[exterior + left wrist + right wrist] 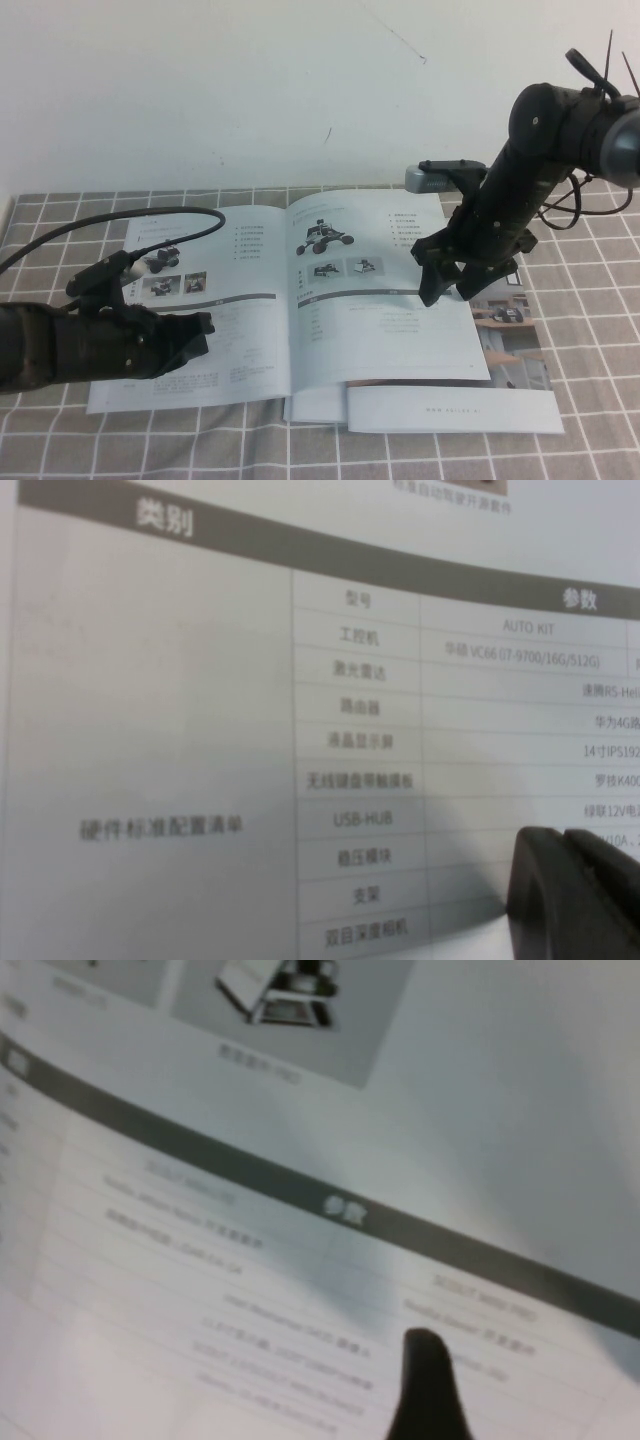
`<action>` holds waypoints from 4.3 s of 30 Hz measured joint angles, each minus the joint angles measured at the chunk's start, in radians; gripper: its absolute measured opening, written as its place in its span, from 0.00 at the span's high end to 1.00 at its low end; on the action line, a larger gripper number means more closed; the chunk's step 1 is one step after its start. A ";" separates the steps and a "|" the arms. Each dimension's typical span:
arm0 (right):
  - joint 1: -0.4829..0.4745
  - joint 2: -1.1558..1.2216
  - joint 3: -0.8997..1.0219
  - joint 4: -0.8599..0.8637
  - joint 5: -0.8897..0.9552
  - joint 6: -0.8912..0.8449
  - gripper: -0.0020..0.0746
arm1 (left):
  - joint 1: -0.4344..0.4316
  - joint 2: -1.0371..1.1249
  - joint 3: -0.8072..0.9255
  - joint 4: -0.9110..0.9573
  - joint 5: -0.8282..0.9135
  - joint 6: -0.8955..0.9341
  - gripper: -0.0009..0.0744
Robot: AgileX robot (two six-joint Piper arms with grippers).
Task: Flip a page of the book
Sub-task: Open the closed book
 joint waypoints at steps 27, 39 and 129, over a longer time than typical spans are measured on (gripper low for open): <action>-0.002 0.041 -0.157 0.102 0.090 -0.016 0.39 | 0.000 0.000 0.000 0.000 0.000 -0.002 0.99; -0.002 0.041 -0.252 0.120 0.121 -0.018 0.39 | 0.000 0.000 0.000 0.000 0.000 -0.002 0.99; 0.041 -0.074 -0.254 0.640 0.126 -0.144 0.39 | -0.159 -0.095 -0.052 0.036 -0.008 0.024 0.99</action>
